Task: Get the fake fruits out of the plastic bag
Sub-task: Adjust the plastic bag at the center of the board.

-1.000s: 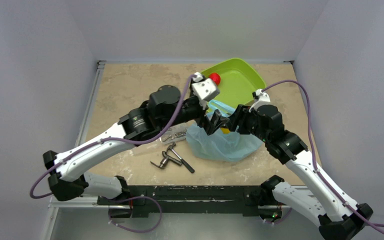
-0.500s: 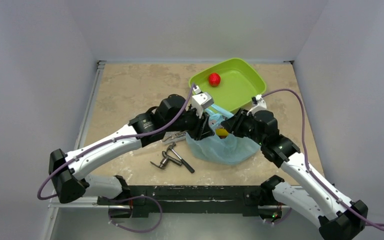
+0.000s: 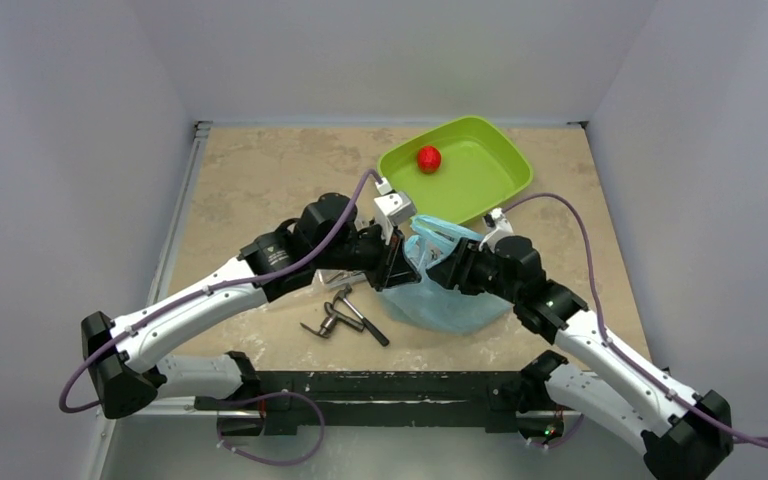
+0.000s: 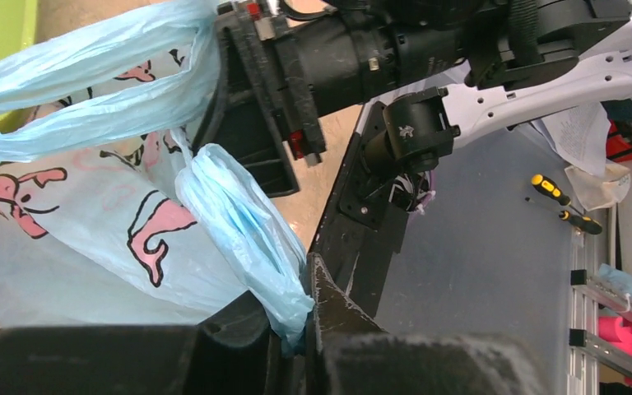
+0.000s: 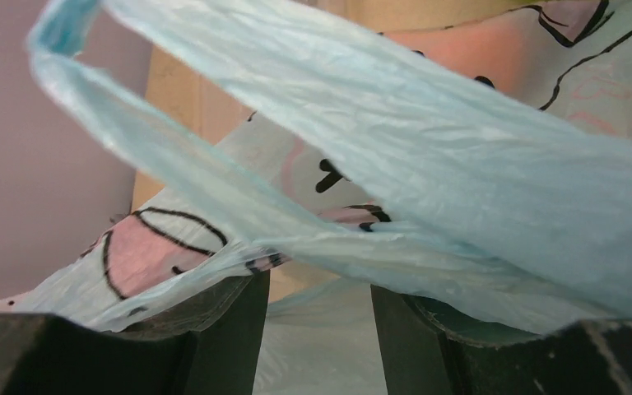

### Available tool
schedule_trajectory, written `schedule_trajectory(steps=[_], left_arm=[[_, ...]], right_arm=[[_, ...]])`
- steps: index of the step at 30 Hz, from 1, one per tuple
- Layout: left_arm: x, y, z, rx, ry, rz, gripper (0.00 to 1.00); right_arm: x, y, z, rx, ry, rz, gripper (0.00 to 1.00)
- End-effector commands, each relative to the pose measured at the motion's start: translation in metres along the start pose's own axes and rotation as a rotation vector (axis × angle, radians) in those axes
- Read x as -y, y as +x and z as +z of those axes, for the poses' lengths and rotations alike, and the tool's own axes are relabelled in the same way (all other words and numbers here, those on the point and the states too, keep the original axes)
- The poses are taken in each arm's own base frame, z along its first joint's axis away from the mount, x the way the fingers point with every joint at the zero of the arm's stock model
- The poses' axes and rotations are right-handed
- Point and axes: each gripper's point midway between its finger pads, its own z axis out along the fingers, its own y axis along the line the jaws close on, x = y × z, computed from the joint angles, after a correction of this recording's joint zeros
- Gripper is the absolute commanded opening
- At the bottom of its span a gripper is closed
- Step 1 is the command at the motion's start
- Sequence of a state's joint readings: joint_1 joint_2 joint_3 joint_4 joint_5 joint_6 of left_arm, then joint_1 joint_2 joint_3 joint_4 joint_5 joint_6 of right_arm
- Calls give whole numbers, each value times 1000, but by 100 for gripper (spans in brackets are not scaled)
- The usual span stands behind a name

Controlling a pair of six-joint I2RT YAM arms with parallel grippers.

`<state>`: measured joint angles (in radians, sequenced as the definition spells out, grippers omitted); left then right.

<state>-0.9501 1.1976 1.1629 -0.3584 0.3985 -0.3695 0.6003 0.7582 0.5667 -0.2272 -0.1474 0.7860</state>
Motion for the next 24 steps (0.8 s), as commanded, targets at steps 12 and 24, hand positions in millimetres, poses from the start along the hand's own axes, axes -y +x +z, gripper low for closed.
schedule_trajectory(steps=[12,24], left_arm=[[-4,31,-27,-31,-54,-55,0],[1,-79,-67,121,-233,168,100]], right_arm=[[76,-97,-22,582,322,324,59],[58,-65,-27,390,218,111,62]])
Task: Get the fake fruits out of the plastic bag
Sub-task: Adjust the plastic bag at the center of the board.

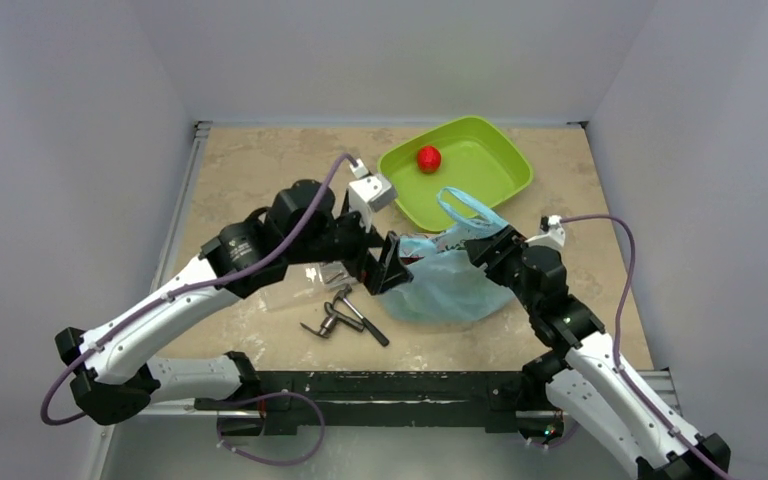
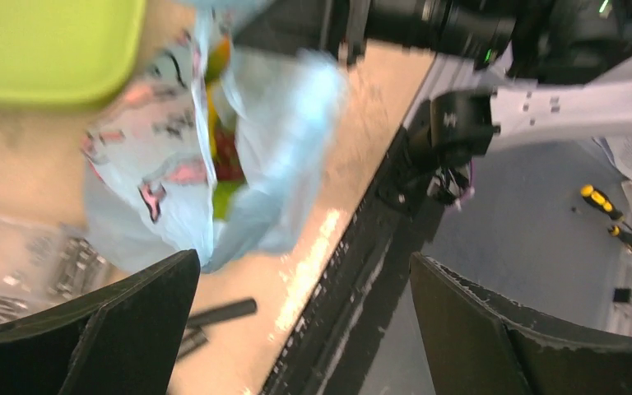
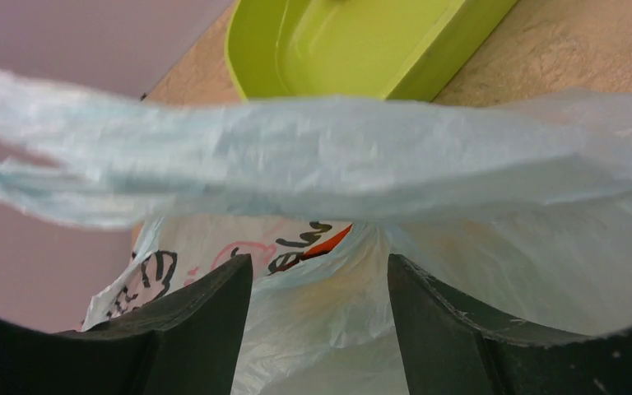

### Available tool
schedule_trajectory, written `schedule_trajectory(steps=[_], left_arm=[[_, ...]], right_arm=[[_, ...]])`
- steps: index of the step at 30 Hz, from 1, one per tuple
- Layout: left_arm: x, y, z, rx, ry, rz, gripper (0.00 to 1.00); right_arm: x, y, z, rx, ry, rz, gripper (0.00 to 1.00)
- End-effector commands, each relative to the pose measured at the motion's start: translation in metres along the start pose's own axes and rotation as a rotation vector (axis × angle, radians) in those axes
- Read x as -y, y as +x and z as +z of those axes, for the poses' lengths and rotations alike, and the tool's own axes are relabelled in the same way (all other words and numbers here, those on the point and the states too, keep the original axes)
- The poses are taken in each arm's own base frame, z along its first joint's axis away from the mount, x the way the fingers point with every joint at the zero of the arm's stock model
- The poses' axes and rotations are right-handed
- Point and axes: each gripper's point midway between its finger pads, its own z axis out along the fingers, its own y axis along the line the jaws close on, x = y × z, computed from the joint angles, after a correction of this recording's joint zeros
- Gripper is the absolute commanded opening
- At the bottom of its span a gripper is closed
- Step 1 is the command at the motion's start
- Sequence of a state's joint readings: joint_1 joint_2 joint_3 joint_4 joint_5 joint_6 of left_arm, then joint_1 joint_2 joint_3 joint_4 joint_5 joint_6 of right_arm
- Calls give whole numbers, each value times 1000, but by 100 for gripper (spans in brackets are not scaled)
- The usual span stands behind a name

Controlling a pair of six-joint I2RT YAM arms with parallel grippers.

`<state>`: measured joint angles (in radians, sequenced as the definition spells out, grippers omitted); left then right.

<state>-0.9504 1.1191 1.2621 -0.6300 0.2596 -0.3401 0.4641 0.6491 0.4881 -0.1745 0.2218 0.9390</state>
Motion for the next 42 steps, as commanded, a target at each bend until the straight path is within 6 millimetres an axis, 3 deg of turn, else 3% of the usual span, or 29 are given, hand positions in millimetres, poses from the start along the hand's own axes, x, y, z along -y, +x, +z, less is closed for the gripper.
schedule_trajectory(steps=[1,4,7,11,13,16,20,22,24,27,29,30,32,34,42], left_arm=[[1,-93,-29,208,-113,170,100],[-14,-122,-17,282,-200,219,96],[-29,-127,6,274,-251,277,82],[-42,-125,44,280,-247,428,87],[-54,-116,66,222,-268,454,88],[-75,-100,77,118,-332,377,86],[-85,-73,88,98,-321,275,86],[-84,-62,98,101,-287,267,90],[-83,-55,107,68,-262,261,88],[-89,-48,118,9,-270,263,71],[-92,-45,123,-27,-264,276,50],[-92,-42,124,-49,-254,277,38],[-95,-41,123,-60,-263,271,2],[-90,-43,119,-27,-242,277,0],[-39,-73,103,235,-27,165,0]], right_arm=[[-6,3,-16,-35,-64,-95,60],[-7,-2,-26,-14,-80,-90,46],[-12,-1,-30,-10,-123,-65,41],[-23,2,-30,-29,-176,-53,34],[-25,0,-30,-35,-168,-69,33],[-34,-1,-34,-52,-193,-91,34],[-41,-13,-47,-29,-206,-137,35],[-50,-10,-51,-55,-255,-164,35],[-54,-12,-48,-53,-262,-210,35],[-63,-2,-42,-122,-300,-255,34],[-69,6,-37,-169,-318,-262,34],[-71,8,-34,-186,-325,-265,34],[-72,12,-27,-208,-316,-261,34],[-71,12,-23,-216,-294,-257,33],[-72,-5,-12,-151,-178,-161,30]])
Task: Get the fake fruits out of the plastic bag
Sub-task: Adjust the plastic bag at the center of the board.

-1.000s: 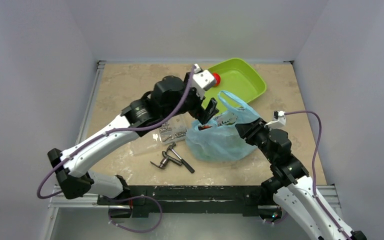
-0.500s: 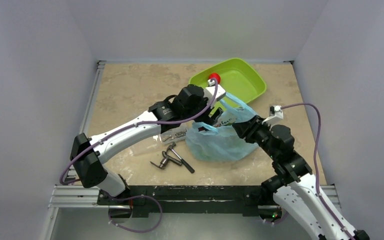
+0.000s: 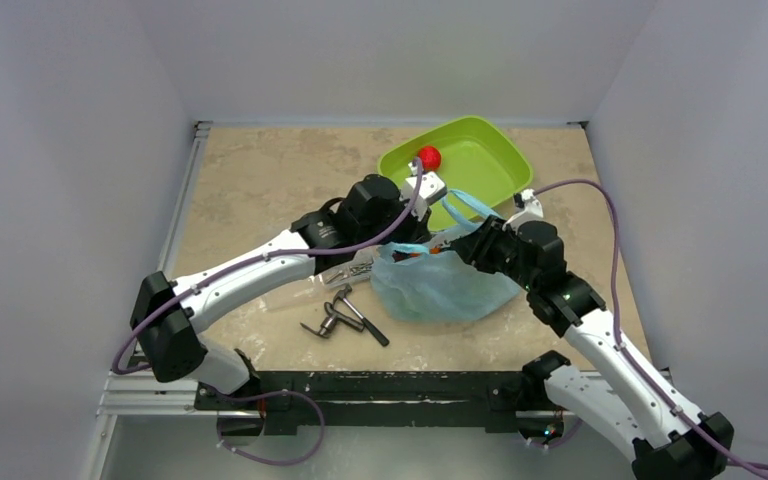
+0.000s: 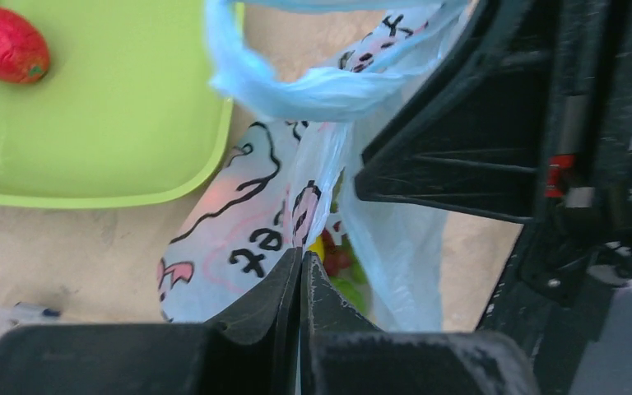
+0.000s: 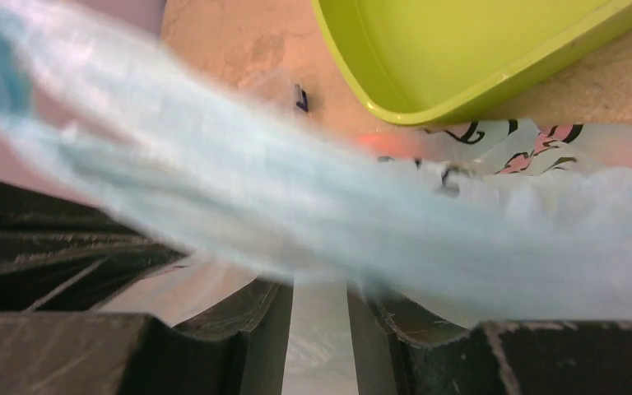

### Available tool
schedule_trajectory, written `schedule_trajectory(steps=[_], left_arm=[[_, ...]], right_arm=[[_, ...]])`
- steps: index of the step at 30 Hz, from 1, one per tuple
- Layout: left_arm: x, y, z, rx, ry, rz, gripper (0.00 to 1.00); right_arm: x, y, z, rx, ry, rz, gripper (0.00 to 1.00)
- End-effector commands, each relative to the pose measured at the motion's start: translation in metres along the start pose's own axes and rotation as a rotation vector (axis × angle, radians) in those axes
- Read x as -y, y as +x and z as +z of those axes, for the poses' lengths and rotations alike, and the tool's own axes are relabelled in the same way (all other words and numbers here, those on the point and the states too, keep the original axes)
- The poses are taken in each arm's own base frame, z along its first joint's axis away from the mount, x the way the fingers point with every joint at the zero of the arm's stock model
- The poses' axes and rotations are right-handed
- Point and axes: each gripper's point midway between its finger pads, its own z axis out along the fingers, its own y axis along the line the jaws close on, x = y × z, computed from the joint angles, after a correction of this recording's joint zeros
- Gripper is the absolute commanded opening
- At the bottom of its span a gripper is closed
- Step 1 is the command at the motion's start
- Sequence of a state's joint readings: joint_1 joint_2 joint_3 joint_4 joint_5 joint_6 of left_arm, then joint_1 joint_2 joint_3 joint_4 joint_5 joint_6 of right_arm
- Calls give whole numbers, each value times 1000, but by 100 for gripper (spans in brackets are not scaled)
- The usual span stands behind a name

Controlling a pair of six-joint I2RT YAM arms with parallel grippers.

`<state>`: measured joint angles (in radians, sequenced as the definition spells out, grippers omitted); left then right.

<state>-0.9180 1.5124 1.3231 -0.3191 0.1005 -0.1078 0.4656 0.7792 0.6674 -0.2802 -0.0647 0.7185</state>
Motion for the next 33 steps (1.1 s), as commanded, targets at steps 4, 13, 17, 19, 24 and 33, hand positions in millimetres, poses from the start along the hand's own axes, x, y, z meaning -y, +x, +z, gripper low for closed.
schedule_trajectory(steps=[4,13,17,19,24,33], left_arm=[[37,-52,-18,239,194,-82,0],[16,-39,-18,252,79,-114,0],[-31,-26,-24,232,-181,-198,0],[-52,-24,-33,241,-274,-238,0],[-60,-34,-33,272,-173,-303,0],[-50,-28,-22,125,-89,-289,25]], right_arm=[[-24,-25,10,92,5,118,30],[12,43,35,-65,203,197,30],[77,94,7,-144,410,248,31],[99,110,-15,-145,468,299,31],[113,131,-38,-129,424,410,32],[54,75,-18,-163,319,130,36]])
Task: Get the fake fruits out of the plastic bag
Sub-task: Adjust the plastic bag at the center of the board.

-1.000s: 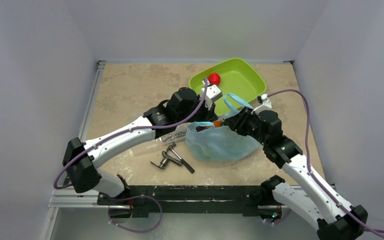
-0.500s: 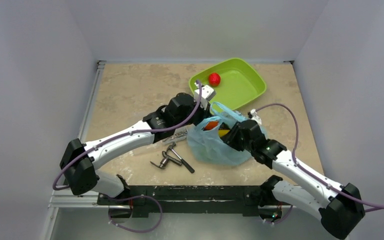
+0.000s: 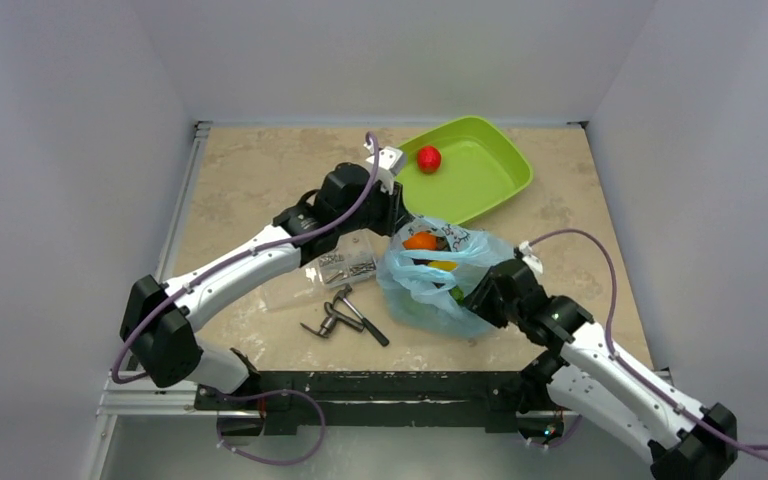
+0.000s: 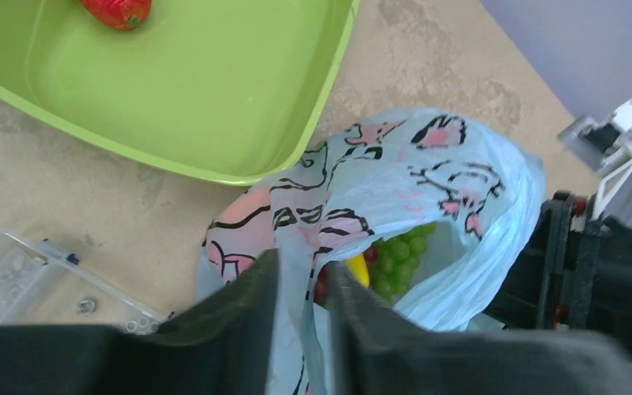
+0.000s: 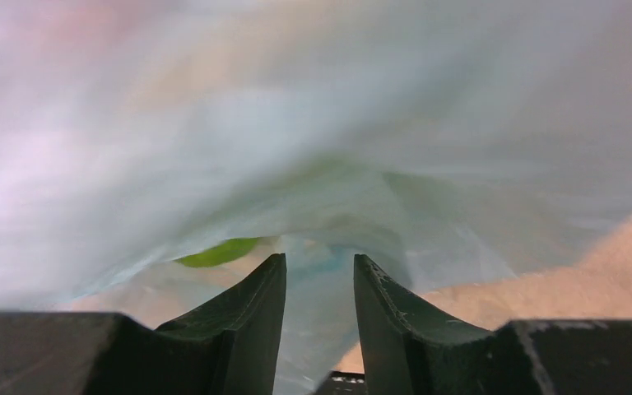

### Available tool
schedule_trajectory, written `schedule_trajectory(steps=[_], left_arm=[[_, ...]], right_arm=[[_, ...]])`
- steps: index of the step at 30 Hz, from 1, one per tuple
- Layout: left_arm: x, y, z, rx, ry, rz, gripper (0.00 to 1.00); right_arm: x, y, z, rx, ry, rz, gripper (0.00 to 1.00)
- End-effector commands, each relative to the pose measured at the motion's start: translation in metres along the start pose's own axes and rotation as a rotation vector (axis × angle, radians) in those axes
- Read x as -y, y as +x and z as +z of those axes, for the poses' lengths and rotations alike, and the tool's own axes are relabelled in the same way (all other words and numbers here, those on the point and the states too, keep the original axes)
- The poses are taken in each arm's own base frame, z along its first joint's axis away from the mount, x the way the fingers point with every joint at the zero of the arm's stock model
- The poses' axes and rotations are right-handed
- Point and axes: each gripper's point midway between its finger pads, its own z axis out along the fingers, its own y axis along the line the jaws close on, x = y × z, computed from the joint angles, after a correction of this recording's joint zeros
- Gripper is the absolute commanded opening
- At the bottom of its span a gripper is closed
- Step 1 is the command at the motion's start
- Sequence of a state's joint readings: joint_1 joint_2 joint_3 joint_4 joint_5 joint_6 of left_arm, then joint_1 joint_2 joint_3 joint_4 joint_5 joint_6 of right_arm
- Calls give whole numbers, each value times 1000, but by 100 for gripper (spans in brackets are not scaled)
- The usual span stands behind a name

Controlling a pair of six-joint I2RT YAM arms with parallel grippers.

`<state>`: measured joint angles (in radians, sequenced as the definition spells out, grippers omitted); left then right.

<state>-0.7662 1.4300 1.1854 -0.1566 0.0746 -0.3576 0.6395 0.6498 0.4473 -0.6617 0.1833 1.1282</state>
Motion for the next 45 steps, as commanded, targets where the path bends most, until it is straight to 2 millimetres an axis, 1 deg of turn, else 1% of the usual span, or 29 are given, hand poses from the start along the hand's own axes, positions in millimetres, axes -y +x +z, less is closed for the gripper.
schedule_trajectory(steps=[1,3,4,6,7,8,9,11,14,16,18,21,23,25,26,28,29,31,32,33,36,38,40,42,43,44,45], left_arm=[[15,-18,-8,-37,39,29,36],[17,-24,-16,-46,44,78,53],[16,-30,-23,-35,41,115,63],[17,-45,-42,4,34,183,89],[19,-53,-53,27,32,213,95],[21,-59,-64,49,19,235,98],[23,-64,-73,72,16,245,99],[40,-66,-86,95,67,242,99],[80,-50,-97,100,151,275,97],[102,-38,-97,109,203,295,94],[119,-29,-93,119,254,292,87],[133,-7,-84,77,312,277,81],[136,9,-75,26,333,267,75],[131,30,-66,-52,324,262,69],[127,42,-62,-92,313,257,64],[115,72,-56,-174,281,232,54],[109,87,-55,-201,263,208,51],[93,115,-55,-230,220,144,48],[80,137,-56,-253,183,100,47],[70,152,-57,-265,149,63,46],[42,190,-58,-305,29,-42,43],[25,214,-60,-346,-44,-69,42],[8,232,-62,-381,-107,-69,42],[-1,242,-67,-407,-142,-62,42],[-2,244,-69,-411,-145,-57,42],[-2,243,-71,-408,-139,-54,42],[1,240,-73,-403,-122,-51,42]], right_arm=[[-63,-33,-17,50,-130,-163,37],[-81,-34,-21,45,-197,-190,38],[-88,-34,-22,42,-227,-194,39],[-97,-32,-25,33,-277,-196,39],[-102,-30,-26,30,-307,-196,39],[-107,-29,-28,27,-338,-197,39],[-111,-28,-29,26,-362,-197,39],[-117,-27,-32,29,-395,-201,39],[-125,-25,-33,33,-440,-211,37],[-128,-21,-29,31,-456,-210,37],[-132,-13,-25,2,-479,-212,36],[-139,-5,-19,-11,-497,-223,35],[-141,-2,-13,-16,-490,-228,34],[-140,-2,-8,-13,-481,-217,32],[-137,-6,-4,6,-457,-192,29],[-128,-10,4,31,-404,-131,26],[-121,-15,9,57,-369,-91,26],[-103,-36,17,142,-274,-44,25],[-94,-48,19,178,-226,-24,25],[-85,-60,21,207,-190,-8,25],[-57,-97,24,300,-104,8,26],[-37,-119,27,338,-40,16,26],[-23,-129,27,347,17,-8,27],[-20,-131,23,333,52,-62,29],[-23,-129,18,314,42,-108,30],[-28,-131,12,308,26,-180,34],[-40,-126,6,285,-36,-244,35]])
